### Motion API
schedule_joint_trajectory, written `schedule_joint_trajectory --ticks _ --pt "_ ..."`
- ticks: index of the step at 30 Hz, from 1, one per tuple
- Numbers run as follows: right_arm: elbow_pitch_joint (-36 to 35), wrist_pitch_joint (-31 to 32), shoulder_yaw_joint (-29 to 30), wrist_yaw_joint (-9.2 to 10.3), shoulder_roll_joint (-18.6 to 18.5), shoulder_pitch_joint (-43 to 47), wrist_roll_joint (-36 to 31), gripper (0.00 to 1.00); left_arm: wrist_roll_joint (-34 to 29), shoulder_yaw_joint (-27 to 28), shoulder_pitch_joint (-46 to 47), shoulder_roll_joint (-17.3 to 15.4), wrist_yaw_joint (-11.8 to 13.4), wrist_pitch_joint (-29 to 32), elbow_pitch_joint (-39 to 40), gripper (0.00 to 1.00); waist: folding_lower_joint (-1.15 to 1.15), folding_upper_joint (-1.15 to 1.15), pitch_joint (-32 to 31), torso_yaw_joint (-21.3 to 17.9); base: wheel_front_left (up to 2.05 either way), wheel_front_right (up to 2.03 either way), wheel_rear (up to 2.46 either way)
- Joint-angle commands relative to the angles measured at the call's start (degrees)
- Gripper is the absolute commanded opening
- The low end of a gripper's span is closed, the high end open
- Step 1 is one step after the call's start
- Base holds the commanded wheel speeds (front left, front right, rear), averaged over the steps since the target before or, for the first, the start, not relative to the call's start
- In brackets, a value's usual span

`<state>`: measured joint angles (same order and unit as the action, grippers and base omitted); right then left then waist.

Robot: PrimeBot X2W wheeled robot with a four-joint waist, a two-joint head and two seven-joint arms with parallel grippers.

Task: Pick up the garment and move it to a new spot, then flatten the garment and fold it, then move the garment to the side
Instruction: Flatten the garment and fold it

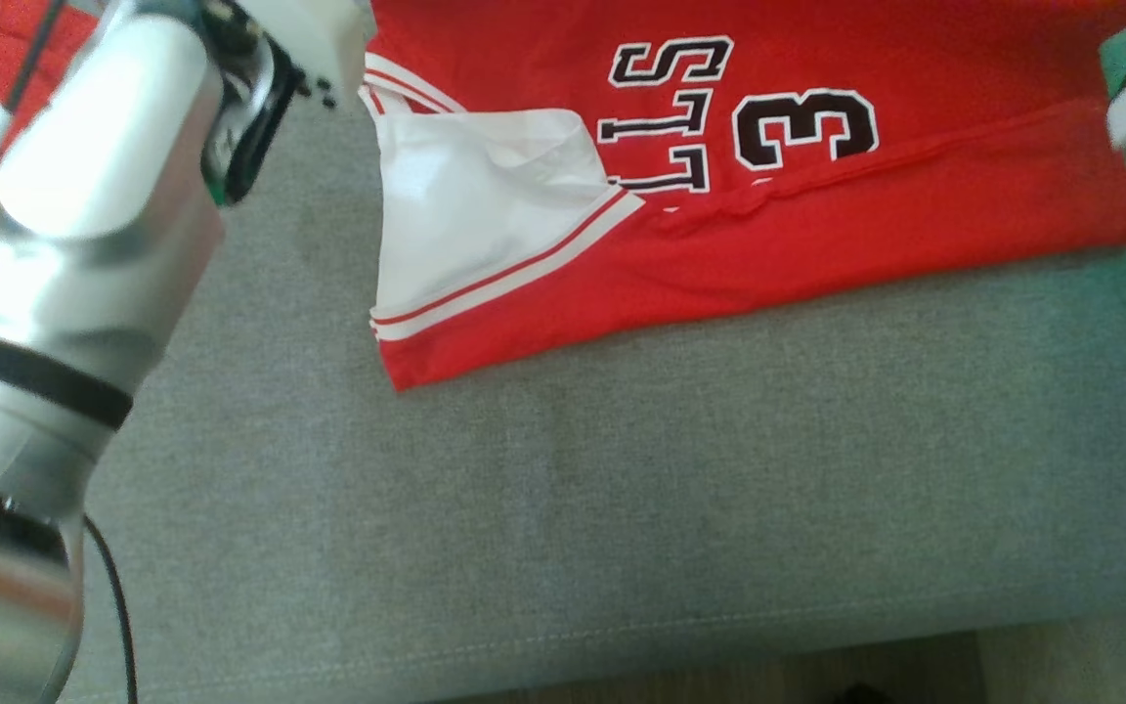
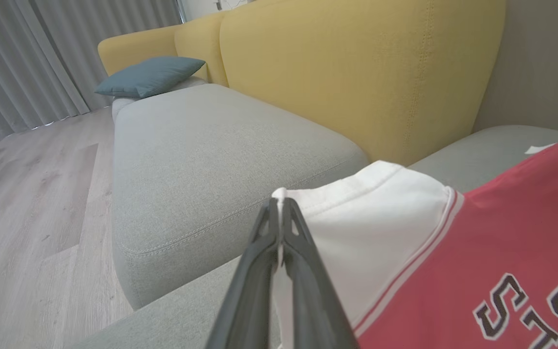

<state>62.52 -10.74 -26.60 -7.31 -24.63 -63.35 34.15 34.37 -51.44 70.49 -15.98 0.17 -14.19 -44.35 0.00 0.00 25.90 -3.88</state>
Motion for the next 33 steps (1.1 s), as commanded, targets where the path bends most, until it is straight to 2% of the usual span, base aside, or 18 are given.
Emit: schedule_joint_trajectory --ticks 1,6,11,14,22,27,33 --pt "-1.4 0.7 -1.3 -0.18 -1.5 1.9 1.2 0.00 -0.5 1.1 1.0 -2.8 -0.1 -0.4 2.1 0.00 0.00 0.00 -1.7 0.3 0.00 0.00 0.00" --pt "-2.2 3.8 -4.1 -0.18 -3.0 4.7 3.5 0.00 -0.2 0.3 -2.8 -4.6 -0.1 -0.2 5.5 0.00 0.00 0.00 -4.3 0.7 0.00 0.00 0.00" --pt "-2.9 7.4 -7.6 -0.18 -5.1 7.7 5.7 0.00 -0.1 -1.7 -9.1 -7.8 0.8 2.5 13.7 0.00 0.00 0.00 -7.0 1.7 0.00 0.00 0.00" --pt "-3.4 10.0 -11.4 -0.18 -7.6 9.8 5.6 0.00 -0.1 -3.9 -14.5 -11.5 2.2 6.8 22.6 0.00 0.00 0.00 -8.2 2.8 0.00 0.00 0.00" --pt "-3.7 15.7 -14.7 -0.18 -10.6 12.6 9.5 0.00 0.2 -6.4 -22.1 -19.0 6.2 13.9 38.8 0.00 0.00 0.00 -9.6 3.5 0.00 0.00 0.00" --pt "-4.7 19.2 -16.6 -0.18 -11.5 13.5 11.5 0.00 0.7 -7.8 -24.8 -21.0 7.7 17.3 44.0 0.00 0.00 0.00 -10.0 3.3 0.00 0.00 0.00" --pt "-6.4 22.8 -19.2 -0.18 -12.7 13.8 13.0 0.00 0.8 -9.5 -25.8 -20.8 7.7 19.3 44.0 0.00 0.00 0.00 -9.2 2.6 0.00 0.00 0.00"
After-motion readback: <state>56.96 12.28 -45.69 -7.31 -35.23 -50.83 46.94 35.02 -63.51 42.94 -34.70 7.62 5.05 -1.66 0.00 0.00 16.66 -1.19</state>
